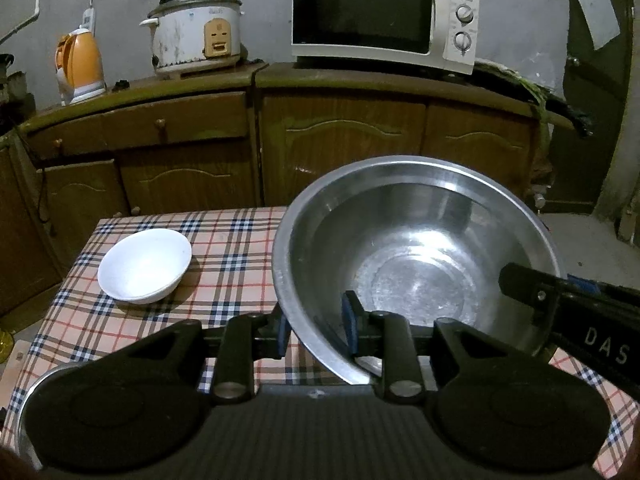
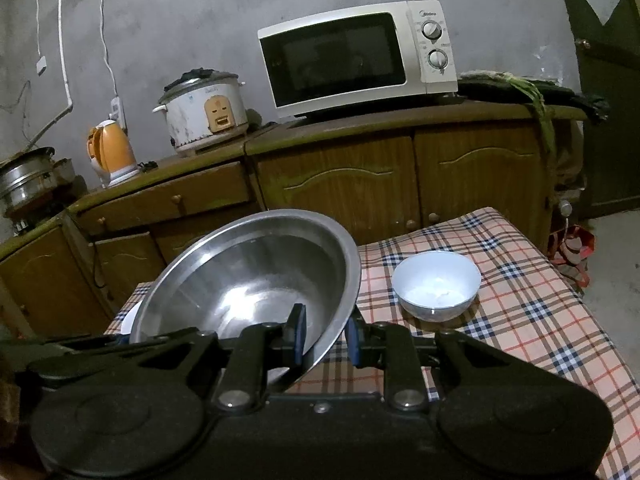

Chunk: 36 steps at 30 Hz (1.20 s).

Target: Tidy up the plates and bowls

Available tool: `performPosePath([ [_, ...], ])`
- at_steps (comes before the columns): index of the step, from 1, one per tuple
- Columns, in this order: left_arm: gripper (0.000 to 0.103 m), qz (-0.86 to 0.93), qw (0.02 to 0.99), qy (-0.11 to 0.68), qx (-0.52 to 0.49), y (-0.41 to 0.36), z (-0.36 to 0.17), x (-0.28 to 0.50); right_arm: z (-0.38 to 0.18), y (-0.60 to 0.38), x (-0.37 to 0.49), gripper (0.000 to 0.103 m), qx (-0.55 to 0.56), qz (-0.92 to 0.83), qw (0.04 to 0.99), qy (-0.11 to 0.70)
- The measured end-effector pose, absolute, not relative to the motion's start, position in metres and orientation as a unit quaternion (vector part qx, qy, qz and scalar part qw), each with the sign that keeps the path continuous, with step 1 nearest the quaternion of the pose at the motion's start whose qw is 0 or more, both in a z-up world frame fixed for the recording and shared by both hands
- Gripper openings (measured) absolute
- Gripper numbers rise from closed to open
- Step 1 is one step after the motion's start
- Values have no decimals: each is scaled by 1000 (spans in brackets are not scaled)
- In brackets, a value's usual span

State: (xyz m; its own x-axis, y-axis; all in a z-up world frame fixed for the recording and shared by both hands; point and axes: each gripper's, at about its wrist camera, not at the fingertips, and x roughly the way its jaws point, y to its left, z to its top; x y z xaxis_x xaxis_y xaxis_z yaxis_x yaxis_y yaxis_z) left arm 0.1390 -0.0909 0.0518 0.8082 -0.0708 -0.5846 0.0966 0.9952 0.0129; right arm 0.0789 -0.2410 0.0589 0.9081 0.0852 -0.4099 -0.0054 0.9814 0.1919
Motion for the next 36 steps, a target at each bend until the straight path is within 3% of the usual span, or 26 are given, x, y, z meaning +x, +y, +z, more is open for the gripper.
performPosePath([
  [36,29,-69,945,319,20,-105,37,104,46,-260,36,28,102,9,970,221],
])
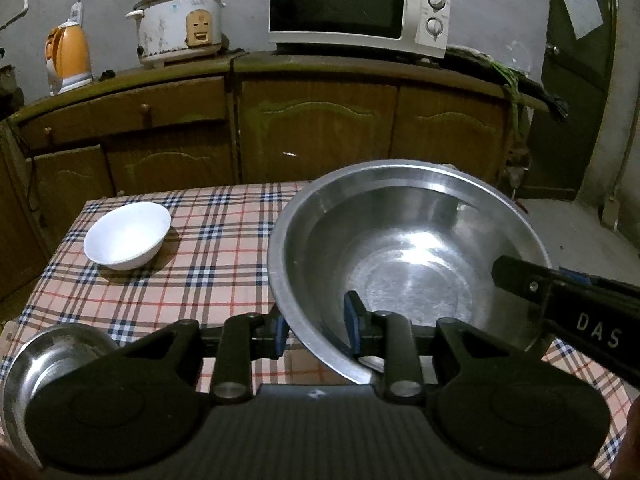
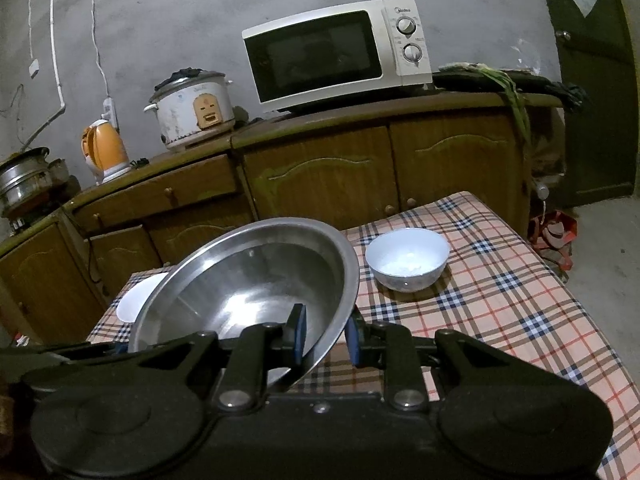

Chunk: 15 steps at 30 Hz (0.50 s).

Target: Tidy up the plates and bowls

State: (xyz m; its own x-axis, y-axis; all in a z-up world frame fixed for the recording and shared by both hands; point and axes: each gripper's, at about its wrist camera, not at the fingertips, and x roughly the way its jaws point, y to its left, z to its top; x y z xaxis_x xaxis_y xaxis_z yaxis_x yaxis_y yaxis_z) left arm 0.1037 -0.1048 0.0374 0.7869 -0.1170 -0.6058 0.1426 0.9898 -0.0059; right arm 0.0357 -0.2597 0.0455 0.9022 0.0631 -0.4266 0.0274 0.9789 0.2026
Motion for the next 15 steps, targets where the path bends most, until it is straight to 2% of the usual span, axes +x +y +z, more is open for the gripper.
performPosePath([
  [15,30,-71,941,329,22,-109,30,99,35,-263,30,28,96,3,968,231],
])
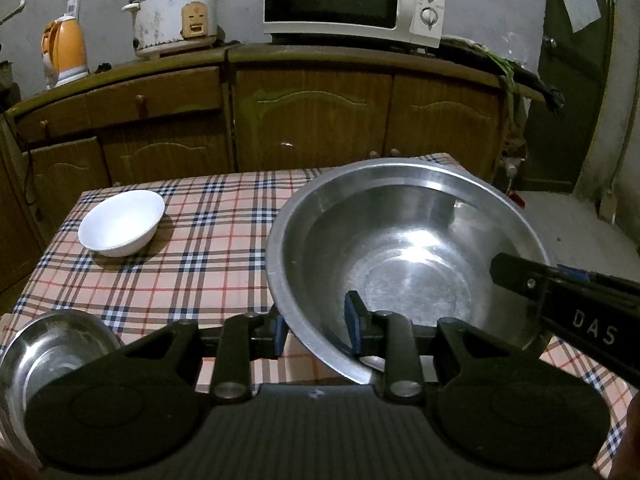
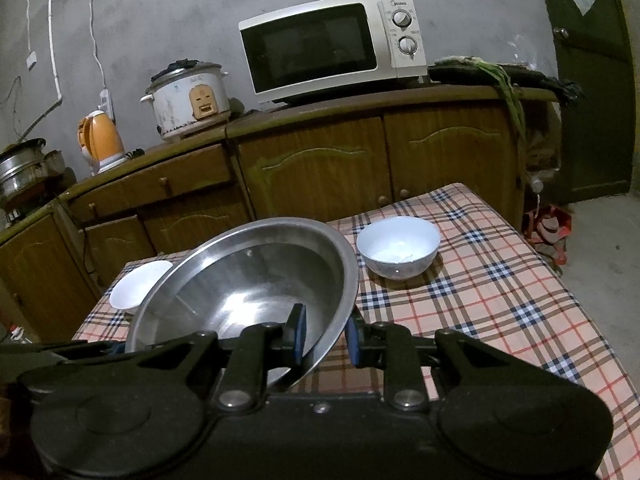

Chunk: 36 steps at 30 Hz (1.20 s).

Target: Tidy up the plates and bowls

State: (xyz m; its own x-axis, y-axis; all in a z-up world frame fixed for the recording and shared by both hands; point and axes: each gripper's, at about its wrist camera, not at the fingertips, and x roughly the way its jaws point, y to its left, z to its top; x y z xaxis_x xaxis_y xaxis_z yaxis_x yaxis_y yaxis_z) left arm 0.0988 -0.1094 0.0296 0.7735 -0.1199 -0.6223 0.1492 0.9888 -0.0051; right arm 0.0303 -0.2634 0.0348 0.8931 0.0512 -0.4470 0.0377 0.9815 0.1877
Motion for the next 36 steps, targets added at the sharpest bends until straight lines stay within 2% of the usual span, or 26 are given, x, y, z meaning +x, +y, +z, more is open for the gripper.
performPosePath([
  [36,33,-84,927,365,29,-120,-5,93,-4,-274,26,28,97,-15,955,279],
])
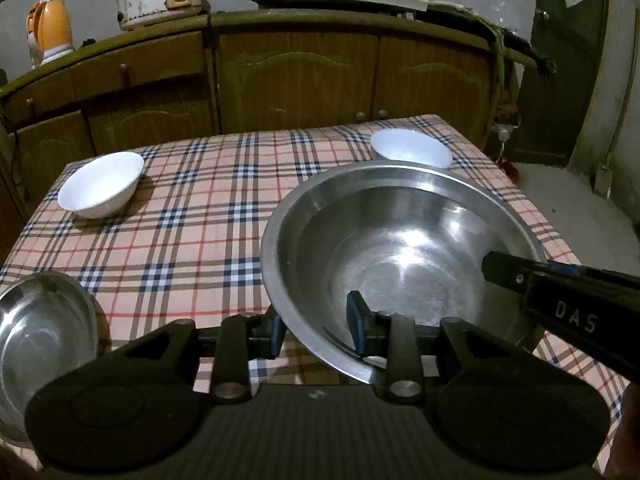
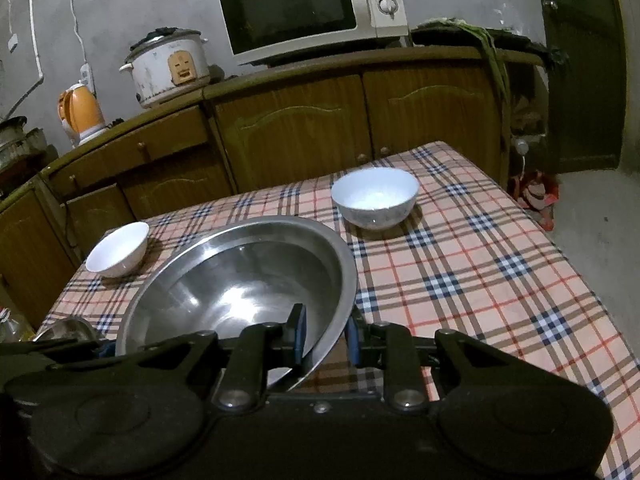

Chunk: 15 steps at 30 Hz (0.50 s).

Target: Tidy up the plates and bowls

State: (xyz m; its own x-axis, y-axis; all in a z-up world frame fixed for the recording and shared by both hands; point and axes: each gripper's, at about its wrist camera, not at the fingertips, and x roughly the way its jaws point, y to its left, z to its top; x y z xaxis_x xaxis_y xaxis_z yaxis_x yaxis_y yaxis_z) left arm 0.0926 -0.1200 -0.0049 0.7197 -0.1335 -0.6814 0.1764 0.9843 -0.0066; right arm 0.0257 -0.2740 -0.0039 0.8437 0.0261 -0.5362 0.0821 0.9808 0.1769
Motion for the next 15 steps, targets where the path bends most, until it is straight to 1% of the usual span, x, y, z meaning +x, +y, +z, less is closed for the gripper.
performPosePath([
  [15,34,-91,914,393,30,-127,-30,95,-39,-282,31,28,98,-30,943,316],
])
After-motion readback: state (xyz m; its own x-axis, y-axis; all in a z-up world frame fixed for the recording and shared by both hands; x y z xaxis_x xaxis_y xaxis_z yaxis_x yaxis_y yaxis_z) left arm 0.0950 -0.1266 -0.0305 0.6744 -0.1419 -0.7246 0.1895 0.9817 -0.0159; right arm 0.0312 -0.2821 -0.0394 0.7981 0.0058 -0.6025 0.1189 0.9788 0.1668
